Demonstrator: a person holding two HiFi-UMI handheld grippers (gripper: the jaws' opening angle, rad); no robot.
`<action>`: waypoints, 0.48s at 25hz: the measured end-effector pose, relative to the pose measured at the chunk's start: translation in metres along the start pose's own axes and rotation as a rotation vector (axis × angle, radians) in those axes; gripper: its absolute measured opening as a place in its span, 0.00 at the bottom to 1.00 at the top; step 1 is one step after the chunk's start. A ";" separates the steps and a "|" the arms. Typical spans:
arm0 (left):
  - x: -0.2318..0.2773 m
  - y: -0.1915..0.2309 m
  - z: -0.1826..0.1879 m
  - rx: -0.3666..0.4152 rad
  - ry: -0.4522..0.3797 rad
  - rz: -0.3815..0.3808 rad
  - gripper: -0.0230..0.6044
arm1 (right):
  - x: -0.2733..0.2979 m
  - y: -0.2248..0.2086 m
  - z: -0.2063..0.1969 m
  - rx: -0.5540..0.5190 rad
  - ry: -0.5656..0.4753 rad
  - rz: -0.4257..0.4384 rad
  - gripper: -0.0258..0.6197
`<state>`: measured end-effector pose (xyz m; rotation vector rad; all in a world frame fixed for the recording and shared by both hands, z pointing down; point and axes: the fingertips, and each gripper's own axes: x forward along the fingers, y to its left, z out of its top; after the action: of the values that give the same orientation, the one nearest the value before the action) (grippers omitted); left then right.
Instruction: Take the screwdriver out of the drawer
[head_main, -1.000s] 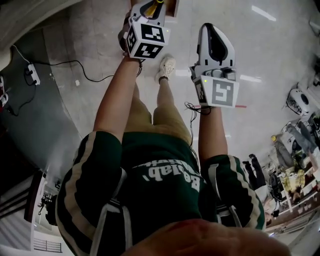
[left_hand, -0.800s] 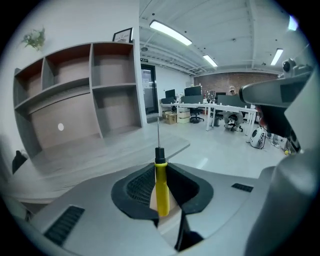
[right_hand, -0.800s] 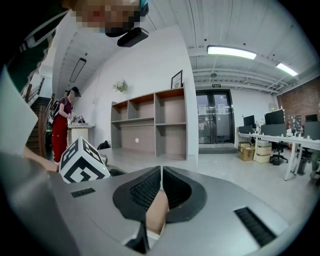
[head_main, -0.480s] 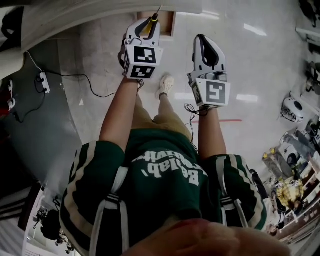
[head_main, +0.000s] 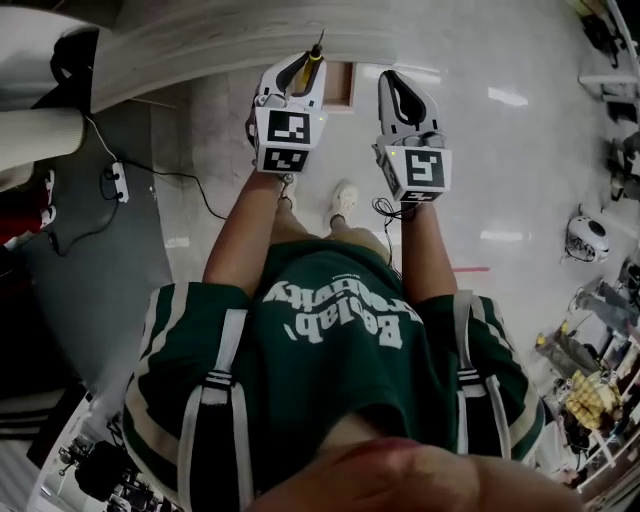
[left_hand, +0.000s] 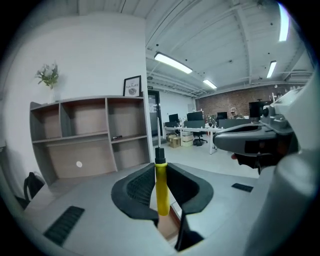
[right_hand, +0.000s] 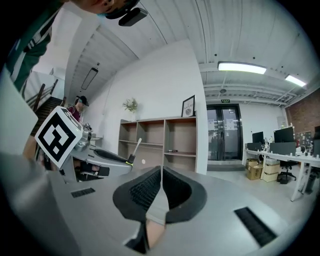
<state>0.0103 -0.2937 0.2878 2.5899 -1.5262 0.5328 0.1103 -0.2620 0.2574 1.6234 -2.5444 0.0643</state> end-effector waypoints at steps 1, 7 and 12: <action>-0.006 0.002 0.010 0.004 -0.013 0.003 0.17 | -0.001 0.002 0.010 -0.003 -0.009 0.005 0.10; -0.047 0.022 0.055 0.023 -0.087 0.076 0.17 | -0.013 0.012 0.055 -0.017 -0.055 0.045 0.10; -0.077 0.023 0.073 -0.003 -0.145 0.130 0.17 | -0.028 0.008 0.075 -0.047 -0.079 0.064 0.10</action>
<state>-0.0249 -0.2590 0.1913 2.5910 -1.7472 0.3591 0.1083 -0.2413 0.1796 1.5576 -2.6355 -0.0551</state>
